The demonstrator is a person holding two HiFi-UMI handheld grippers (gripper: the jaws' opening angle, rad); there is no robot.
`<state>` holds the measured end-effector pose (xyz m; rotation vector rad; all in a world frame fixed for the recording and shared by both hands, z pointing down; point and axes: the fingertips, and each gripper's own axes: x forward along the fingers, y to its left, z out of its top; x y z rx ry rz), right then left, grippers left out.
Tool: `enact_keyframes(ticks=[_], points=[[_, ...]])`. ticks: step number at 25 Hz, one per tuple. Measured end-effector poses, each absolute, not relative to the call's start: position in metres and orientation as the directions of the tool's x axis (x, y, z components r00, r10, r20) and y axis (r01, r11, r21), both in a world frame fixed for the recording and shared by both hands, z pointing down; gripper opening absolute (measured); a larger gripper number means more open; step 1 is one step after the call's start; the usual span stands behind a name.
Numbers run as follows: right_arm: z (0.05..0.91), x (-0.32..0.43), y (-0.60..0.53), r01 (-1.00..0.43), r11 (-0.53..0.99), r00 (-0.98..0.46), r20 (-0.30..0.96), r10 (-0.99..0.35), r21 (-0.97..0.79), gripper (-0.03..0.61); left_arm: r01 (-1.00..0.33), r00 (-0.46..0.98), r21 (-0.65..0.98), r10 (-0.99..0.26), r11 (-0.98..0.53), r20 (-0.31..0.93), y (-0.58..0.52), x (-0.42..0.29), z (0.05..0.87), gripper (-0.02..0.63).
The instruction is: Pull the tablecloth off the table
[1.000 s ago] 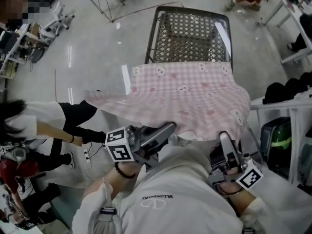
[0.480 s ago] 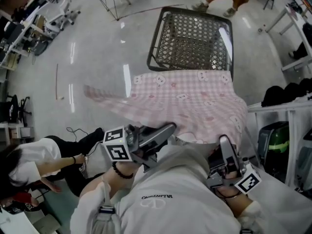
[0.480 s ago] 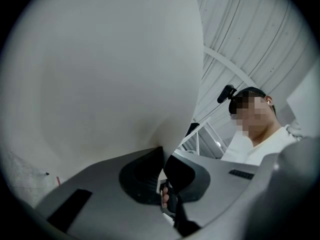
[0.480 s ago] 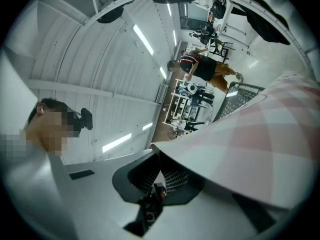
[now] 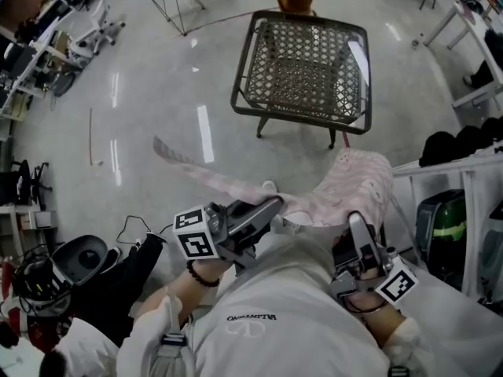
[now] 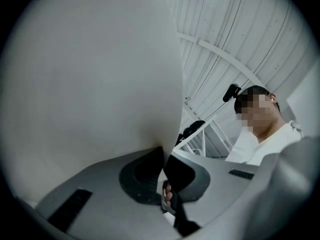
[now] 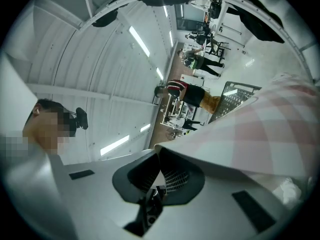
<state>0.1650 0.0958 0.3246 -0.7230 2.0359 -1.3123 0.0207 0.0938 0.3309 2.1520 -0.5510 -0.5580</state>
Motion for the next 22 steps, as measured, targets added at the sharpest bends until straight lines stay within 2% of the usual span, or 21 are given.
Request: enact_keyframes(ticks=[12, 22], points=[[0.356, 0.169, 0.084, -0.119, 0.315, -0.668, -0.159, -0.727, -0.941, 0.012, -0.181, 0.777, 0.841, -0.599, -0.51, -0.196, 0.086, 0.026, 0.355, 0.002], [0.355, 0.169, 0.067, -0.137, 0.35, -0.678, -0.17, -0.715, -0.927, 0.012, -0.19, 0.765, 0.833, -0.61, -0.519, -0.206, 0.07, 0.021, 0.357, 0.002]])
